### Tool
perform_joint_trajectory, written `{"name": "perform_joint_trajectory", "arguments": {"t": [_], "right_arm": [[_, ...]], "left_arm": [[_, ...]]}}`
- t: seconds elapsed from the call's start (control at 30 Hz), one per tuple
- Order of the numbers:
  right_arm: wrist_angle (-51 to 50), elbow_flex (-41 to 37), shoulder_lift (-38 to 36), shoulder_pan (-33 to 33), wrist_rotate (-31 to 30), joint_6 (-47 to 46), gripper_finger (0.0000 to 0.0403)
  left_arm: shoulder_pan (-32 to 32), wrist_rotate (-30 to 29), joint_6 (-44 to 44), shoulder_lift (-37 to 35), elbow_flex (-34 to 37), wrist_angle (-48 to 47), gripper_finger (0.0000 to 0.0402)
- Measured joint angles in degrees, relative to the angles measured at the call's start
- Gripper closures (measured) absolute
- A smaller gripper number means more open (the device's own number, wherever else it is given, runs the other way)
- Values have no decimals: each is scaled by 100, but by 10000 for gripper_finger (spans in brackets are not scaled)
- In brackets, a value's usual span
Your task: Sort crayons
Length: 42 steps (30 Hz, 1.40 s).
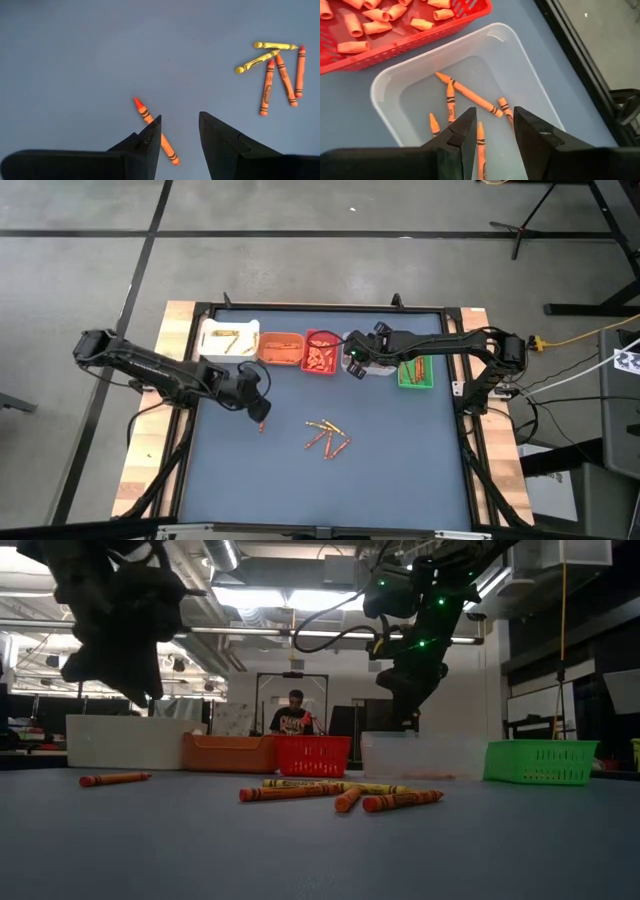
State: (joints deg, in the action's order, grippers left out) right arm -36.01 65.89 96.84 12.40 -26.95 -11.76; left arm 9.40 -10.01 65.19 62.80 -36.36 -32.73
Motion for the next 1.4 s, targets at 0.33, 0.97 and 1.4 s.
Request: {"name": "perform_joint_trajectory", "arguments": {"t": [0.33,0.97,1.4], "right_arm": [[13,0,0,-2,257,0,276],[13,0,0,-2,257,1,276],[-15,0,0,-189,210,103,276]], "left_arm": [[763,-299,697,789,0,22,285],[900,-262,1122,2187,-23,589,285],[900,-295,1137,2270,-11,555,351]]}}
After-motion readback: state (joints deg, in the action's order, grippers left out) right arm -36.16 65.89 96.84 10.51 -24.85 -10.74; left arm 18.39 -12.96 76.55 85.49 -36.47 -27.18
